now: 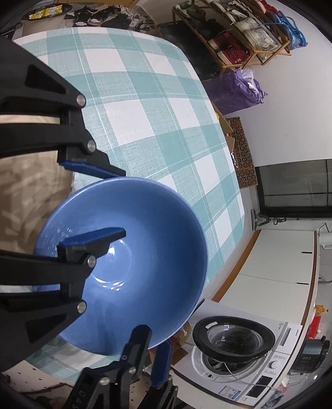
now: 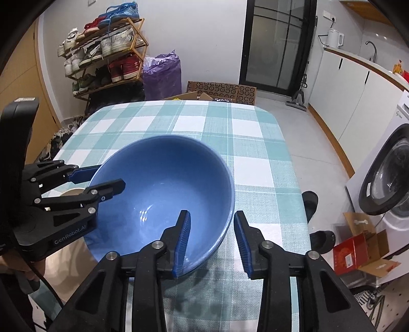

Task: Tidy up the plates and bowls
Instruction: 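Open the left gripper on the bowl rim while the right gripper opens too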

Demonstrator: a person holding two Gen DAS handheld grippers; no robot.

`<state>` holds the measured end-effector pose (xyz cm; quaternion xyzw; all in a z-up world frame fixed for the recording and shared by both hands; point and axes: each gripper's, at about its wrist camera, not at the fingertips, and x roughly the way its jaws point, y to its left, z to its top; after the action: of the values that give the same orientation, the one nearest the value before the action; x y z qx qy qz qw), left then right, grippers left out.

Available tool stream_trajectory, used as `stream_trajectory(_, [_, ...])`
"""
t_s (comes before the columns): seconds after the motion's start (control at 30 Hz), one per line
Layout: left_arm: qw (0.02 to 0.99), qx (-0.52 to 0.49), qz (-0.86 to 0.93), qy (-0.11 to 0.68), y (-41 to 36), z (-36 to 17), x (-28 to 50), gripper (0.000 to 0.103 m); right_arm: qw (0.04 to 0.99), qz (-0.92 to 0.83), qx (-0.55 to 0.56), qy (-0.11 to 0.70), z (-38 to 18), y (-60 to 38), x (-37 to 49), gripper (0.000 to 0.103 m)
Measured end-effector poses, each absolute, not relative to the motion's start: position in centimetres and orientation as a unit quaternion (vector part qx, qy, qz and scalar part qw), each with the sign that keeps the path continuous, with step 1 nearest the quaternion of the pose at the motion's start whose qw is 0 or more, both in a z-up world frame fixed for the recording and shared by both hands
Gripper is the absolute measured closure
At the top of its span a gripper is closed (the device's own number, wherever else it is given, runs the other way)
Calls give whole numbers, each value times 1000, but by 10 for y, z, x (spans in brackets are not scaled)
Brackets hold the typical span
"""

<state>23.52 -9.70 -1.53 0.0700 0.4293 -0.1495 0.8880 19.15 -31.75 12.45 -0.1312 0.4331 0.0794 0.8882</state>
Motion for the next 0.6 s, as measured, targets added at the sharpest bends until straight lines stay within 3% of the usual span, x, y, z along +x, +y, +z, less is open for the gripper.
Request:
stream_trajectory(0.1, [887, 67, -151, 431, -96, -15, 234, 54, 893, 88, -114, 425, 129, -322, 189, 47])
stream_trajectory(0.2, [885, 55, -153, 437, -93, -14, 234, 54, 897, 93, -99, 421, 133, -327, 186, 32])
stream_trajectory(0.4, [885, 41, -150, 439, -86, -12, 232, 52, 903, 107, -69, 411, 136, -336, 181, 17])
stream_trajectory(0.47, [885, 38, -150, 440, -84, -12, 231, 48, 904, 112, -64, 407, 136, -337, 180, 14])
stream_trajectory(0.53, [887, 34, -146, 437, -82, -11, 230, 26, 904, 118, -57, 406, 136, -339, 180, 6])
stream_trajectory(0.6, [893, 31, -141, 427, -79, -9, 228, 15, 907, 118, -51, 401, 135, -341, 178, 1])
